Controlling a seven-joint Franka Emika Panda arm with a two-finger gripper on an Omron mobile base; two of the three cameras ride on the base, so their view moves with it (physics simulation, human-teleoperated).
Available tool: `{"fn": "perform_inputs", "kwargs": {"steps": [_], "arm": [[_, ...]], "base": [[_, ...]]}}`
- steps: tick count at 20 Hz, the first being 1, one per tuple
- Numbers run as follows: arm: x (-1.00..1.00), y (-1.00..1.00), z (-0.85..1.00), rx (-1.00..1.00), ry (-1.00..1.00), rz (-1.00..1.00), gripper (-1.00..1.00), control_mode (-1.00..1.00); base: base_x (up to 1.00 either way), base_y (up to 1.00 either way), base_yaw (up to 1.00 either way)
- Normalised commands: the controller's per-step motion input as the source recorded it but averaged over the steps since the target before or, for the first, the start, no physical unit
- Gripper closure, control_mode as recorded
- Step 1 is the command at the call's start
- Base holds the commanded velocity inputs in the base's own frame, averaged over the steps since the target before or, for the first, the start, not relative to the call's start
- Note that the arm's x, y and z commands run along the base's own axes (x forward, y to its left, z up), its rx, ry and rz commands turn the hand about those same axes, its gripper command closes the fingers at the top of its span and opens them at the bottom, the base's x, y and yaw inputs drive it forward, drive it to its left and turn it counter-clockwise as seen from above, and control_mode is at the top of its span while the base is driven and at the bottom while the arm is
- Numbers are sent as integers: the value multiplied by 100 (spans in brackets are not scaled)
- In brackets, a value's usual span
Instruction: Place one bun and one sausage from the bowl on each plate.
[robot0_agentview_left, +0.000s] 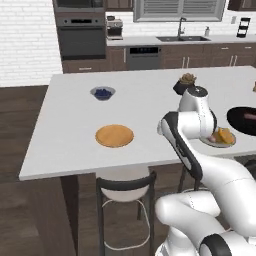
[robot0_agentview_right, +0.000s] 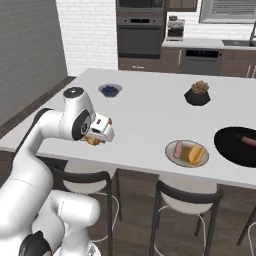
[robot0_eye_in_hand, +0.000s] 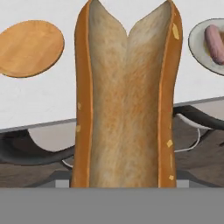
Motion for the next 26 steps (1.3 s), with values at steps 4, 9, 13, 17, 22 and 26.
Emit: {"fn": "perform_inputs", "kwargs": {"steps": [4,9,13,17,22,26], "arm": [[0,0,0,0,0,0,100,100],[0,0,0,0,0,0,100,100],[0,0,0,0,0,0,100,100],[0,0,0,0,0,0,100,100],[0,0,0,0,0,0,100,100],[0,0,0,0,0,0,100,100]], "base": [[23,96,1],[44,64,0],[29,2,0],[14,-26,0],[26,-45,0],[51,-26,0]]}}
